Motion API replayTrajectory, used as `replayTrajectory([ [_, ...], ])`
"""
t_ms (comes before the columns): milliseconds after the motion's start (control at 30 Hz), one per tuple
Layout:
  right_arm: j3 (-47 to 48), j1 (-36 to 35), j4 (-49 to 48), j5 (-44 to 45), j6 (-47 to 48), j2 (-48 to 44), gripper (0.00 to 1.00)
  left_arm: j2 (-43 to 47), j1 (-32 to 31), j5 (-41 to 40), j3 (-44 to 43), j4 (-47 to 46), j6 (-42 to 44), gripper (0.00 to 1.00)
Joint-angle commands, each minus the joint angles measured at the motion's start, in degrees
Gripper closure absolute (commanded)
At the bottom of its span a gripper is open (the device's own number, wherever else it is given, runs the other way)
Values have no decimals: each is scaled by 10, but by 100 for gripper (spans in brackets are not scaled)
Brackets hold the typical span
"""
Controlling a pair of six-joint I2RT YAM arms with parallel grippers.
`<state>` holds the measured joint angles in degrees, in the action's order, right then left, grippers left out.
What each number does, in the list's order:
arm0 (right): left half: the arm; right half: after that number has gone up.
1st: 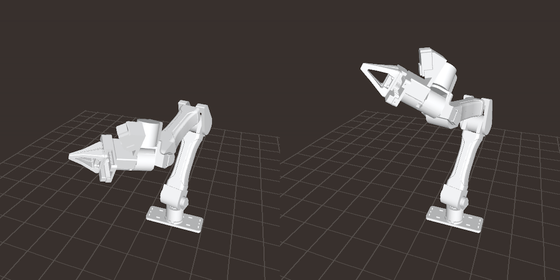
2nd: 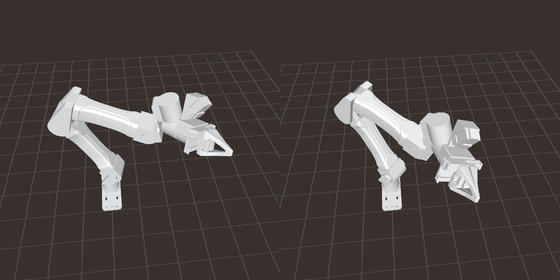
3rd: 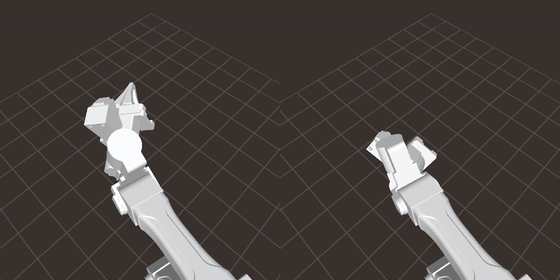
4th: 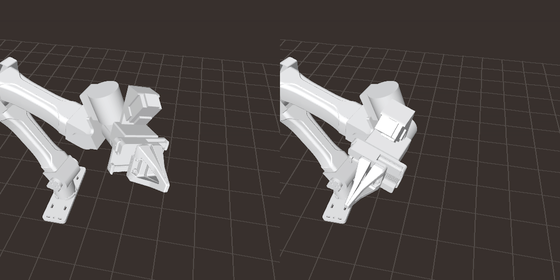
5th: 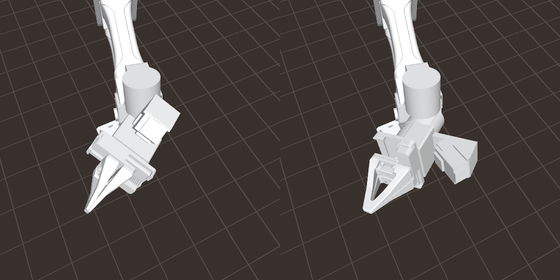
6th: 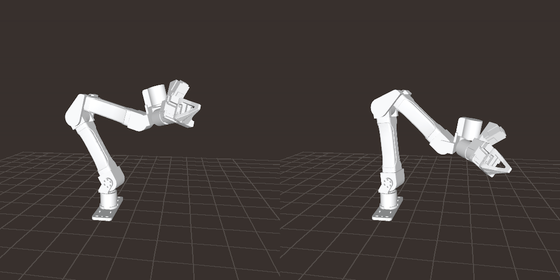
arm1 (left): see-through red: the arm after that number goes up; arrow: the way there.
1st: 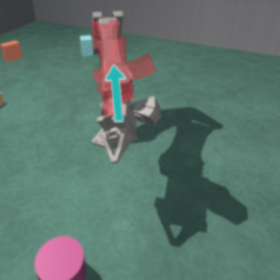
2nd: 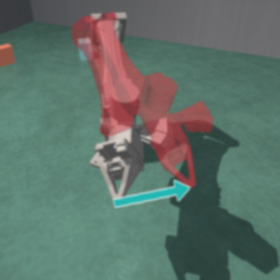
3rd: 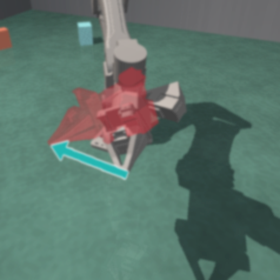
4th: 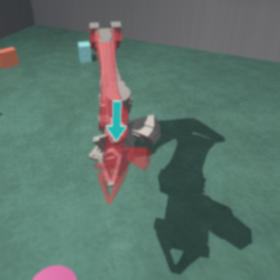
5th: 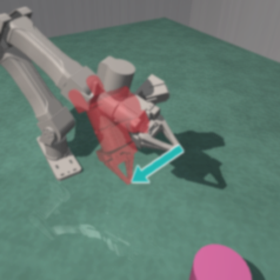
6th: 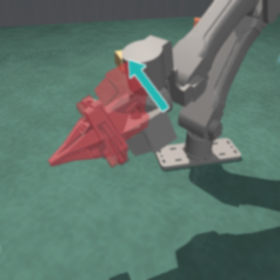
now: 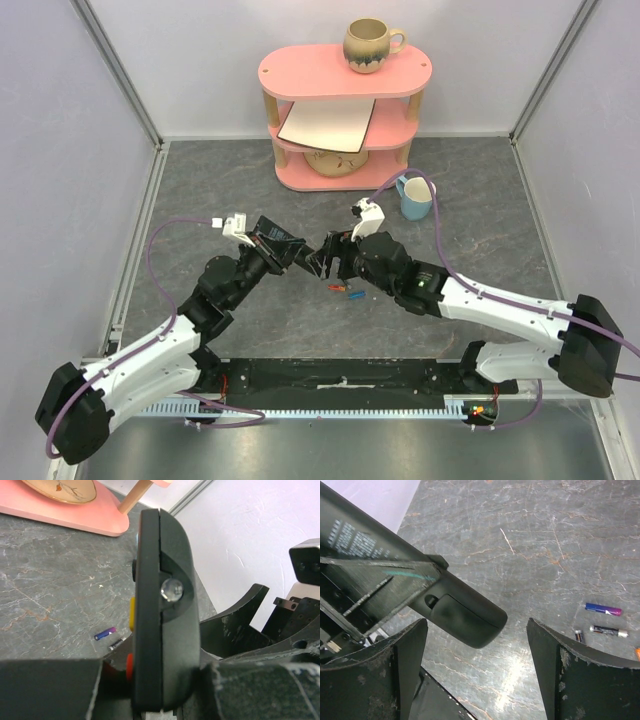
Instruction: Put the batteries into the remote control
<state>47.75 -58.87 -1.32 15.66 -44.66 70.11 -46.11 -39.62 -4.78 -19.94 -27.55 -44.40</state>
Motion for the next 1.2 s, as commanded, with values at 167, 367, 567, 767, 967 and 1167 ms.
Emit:
replayTrajectory([
  [167, 40, 8, -51, -21, -21, 29, 11, 15, 0, -33, -20, 15, 28, 98],
  [367, 39, 13, -54, -18, -27, 39, 12, 16, 0, -30, -19, 12, 29, 98],
  [567, 34, 22, -62, -16, -39, 43, 13, 22, 0, -29, -14, 7, 29, 98],
  [767, 36, 25, -65, -25, -44, 57, 14, 26, 0, -29, -11, 4, 29, 98],
  [967, 35, 28, -66, -29, -49, 63, 15, 28, 0, -28, -8, -1, 29, 98],
  [1167, 34, 31, -67, -37, -59, 70, 15, 28, 0, -26, -6, -11, 34, 98],
])
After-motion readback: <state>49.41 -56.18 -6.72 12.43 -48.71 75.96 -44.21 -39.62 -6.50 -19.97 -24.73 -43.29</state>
